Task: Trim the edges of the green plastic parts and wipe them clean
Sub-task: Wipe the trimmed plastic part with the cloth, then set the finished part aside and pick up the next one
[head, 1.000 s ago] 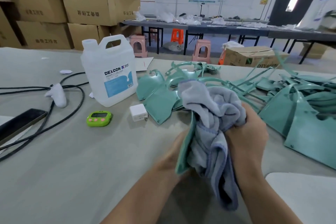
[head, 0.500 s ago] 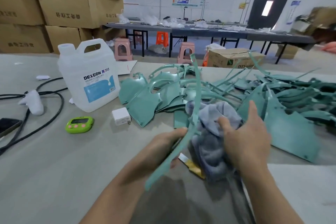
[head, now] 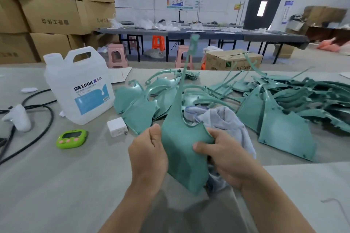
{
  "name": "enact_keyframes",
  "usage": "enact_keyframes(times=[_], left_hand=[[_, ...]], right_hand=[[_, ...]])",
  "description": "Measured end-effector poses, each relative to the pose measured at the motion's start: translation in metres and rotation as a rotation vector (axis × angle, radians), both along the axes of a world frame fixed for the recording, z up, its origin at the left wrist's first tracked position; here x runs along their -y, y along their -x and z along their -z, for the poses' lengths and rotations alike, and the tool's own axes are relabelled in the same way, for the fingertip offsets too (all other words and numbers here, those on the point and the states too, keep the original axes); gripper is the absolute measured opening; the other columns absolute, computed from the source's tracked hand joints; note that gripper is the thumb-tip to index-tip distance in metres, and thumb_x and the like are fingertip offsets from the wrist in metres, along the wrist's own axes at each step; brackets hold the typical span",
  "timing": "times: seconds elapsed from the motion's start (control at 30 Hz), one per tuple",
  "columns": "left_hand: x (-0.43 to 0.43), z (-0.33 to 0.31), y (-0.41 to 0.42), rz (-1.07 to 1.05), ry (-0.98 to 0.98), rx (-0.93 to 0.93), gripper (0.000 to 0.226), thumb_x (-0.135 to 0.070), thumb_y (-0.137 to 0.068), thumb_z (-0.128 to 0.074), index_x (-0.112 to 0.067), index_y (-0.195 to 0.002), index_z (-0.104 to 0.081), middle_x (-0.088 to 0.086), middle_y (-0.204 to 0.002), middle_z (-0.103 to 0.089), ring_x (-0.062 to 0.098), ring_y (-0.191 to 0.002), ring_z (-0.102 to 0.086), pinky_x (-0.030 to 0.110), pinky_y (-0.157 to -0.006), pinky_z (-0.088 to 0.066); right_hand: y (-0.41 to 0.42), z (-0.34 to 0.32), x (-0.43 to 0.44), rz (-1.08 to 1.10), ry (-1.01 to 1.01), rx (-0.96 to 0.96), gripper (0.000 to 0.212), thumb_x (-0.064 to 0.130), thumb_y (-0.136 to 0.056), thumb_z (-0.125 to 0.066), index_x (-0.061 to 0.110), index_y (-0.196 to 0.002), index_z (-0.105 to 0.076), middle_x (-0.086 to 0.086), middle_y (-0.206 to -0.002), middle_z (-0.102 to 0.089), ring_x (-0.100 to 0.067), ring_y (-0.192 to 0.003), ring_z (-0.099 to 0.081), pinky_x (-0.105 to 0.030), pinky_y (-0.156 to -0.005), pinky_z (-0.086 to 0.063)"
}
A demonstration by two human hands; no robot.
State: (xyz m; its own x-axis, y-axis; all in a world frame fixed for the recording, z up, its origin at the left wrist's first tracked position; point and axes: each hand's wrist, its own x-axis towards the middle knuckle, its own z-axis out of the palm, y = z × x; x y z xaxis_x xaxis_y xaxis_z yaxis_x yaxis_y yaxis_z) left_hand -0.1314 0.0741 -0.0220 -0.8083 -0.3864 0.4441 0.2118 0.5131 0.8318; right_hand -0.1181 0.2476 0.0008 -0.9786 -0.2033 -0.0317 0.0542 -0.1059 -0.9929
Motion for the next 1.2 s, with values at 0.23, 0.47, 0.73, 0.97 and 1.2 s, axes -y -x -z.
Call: enact_keyframes(times=[0.23,0.47,0.73,0.97,1.2], left_hand=[[-0.005,-0.025,-0.013,0.502,-0.323,0.128,0.031,-0.024,-0.077,-0.072,-0.043,-0.102,-0.074,-0.015,-0.098,-0.077,0.007,-0.090,-0.074,0.032,-0.078,-0.061],[-0.012,-0.067,-0.031,0.938,-0.259,0.405,0.034,0.002,-0.092,-0.066,-0.017,-0.120,-0.066,0.011,-0.103,-0.077,0.025,-0.087,-0.076,0.035,-0.073,-0.062],[-0.108,-0.065,-0.096,0.845,0.058,0.245,0.036,-0.028,-0.096,-0.062,0.003,-0.079,-0.061,0.025,-0.074,-0.065,0.031,-0.066,-0.062,0.044,-0.063,-0.046],[-0.210,-0.034,-0.208,1.001,0.240,0.304,0.049,-0.047,-0.089,-0.058,-0.015,-0.052,-0.049,-0.007,-0.046,-0.050,0.009,-0.049,-0.048,0.021,-0.045,-0.027],[-0.264,0.050,-0.316,1.598,0.102,0.922,0.021,-0.011,-0.084,-0.069,-0.019,-0.100,-0.080,-0.005,-0.096,-0.078,0.009,-0.092,-0.070,0.025,-0.070,-0.054]], right_hand=[[-0.010,-0.011,-0.004,0.298,0.031,0.012,0.024,-0.004,-0.090,-0.066,0.001,-0.114,-0.071,-0.015,-0.103,-0.078,-0.033,-0.092,-0.076,-0.042,-0.082,-0.062],[-0.083,-0.028,-0.039,0.042,0.017,0.036,0.026,0.003,-0.084,-0.075,0.006,-0.110,-0.077,-0.017,-0.111,-0.076,-0.029,-0.095,-0.075,-0.035,-0.076,-0.062],[-0.213,-0.013,-0.077,0.423,0.251,0.205,0.033,-0.008,-0.083,-0.061,-0.004,-0.115,-0.068,-0.022,-0.111,-0.075,-0.032,-0.092,-0.076,-0.035,-0.069,-0.063],[-0.354,0.022,-0.118,0.871,0.402,0.345,0.043,0.002,-0.072,-0.069,0.000,-0.115,-0.069,-0.022,-0.106,-0.076,-0.033,-0.082,-0.077,-0.037,-0.058,-0.061],[-0.492,0.094,-0.124,1.497,0.587,0.540,0.012,0.002,-0.091,-0.070,0.007,-0.101,-0.069,-0.014,-0.082,-0.078,-0.027,-0.062,-0.075,-0.034,-0.044,-0.056]])
